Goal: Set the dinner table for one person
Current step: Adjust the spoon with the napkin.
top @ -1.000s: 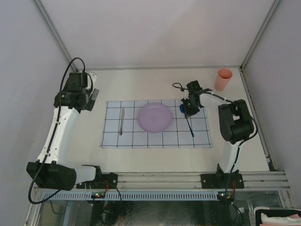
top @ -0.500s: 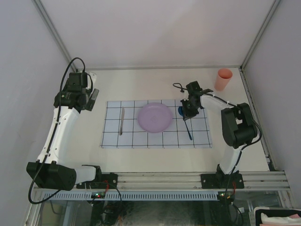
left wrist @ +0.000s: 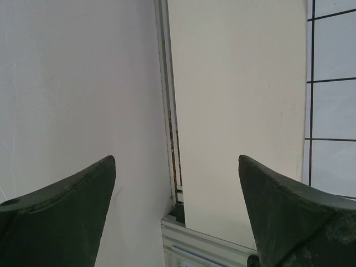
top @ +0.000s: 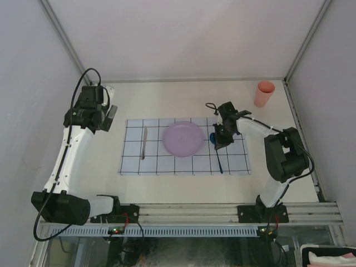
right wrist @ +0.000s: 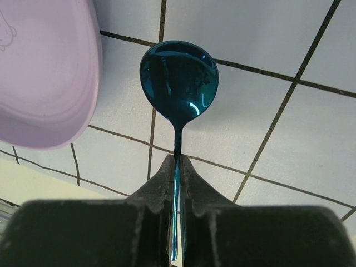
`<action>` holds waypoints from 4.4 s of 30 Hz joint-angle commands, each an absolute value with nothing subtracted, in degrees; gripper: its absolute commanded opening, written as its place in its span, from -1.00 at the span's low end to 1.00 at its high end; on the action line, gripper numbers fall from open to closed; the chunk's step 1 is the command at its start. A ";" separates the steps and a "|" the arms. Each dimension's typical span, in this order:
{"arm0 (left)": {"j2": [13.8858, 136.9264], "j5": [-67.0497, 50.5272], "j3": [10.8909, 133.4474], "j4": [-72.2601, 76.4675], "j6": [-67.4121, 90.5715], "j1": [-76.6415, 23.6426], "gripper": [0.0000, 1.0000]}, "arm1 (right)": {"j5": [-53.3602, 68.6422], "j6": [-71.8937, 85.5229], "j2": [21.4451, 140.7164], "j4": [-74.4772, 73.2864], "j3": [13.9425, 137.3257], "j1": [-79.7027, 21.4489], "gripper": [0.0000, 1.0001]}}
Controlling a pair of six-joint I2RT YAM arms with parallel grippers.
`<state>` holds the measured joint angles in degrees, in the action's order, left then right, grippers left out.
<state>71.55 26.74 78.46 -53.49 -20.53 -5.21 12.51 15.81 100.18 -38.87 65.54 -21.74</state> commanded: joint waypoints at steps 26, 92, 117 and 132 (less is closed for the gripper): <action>70.47 28.89 79.93 -57.68 -21.81 -5.07 0.89 | 13.57 21.31 104.45 -31.54 64.08 -16.26 -1.00; 70.67 27.86 80.00 -57.13 -20.74 -5.25 0.89 | 11.36 9.58 104.45 -31.93 63.57 -16.52 -1.00; 70.58 27.39 79.74 -57.14 -20.49 -5.23 0.89 | 9.49 9.36 103.91 -31.07 63.78 -16.60 -0.38; 83.71 14.74 92.45 -60.65 -7.04 -5.96 0.99 | 0.49 4.88 92.45 -34.70 72.83 -13.57 -0.04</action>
<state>79.66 17.43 88.33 -62.33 -15.94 -5.26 4.95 8.60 97.95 -34.54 68.93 -12.84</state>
